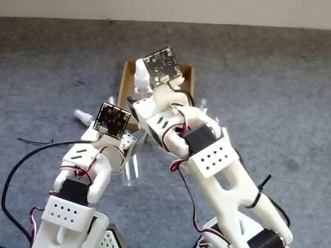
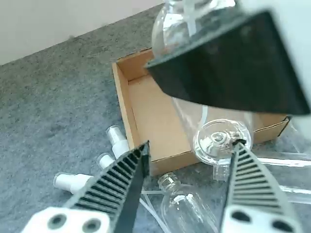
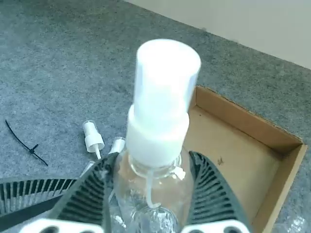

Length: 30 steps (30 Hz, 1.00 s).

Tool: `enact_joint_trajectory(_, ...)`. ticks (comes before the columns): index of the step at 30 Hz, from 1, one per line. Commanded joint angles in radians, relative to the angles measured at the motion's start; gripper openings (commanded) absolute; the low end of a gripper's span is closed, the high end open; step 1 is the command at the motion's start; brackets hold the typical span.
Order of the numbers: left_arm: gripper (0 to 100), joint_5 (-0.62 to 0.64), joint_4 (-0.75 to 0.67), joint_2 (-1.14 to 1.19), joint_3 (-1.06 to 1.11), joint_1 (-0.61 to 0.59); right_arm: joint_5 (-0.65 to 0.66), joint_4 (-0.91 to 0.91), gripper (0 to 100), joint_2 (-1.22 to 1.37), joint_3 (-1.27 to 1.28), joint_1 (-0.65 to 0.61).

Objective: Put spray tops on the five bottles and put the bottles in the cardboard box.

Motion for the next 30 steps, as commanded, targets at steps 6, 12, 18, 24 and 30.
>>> enact_joint_trajectory(6,20,-0.002,-0.015,-0.015,0.018,-0.170,-0.002,-0.545,0.3,0.275,-0.071,0.111)
enact_joint_trajectory(12,17,0.003,-0.074,-0.010,0.038,-0.383,-0.002,-0.719,0.3,0.625,-0.229,0.116)
enact_joint_trajectory(18,17,0.003,-0.147,-0.012,0.076,-0.400,-0.002,-0.792,0.3,0.826,-0.389,0.116)
enact_joint_trajectory(24,17,0.003,-0.149,-0.012,0.076,-0.400,-0.002,-0.811,0.3,0.972,-0.512,0.116)
enact_joint_trajectory(30,17,0.003,-0.149,-0.012,0.077,-0.400,-0.002,-0.806,0.3,1.090,-0.641,0.117)
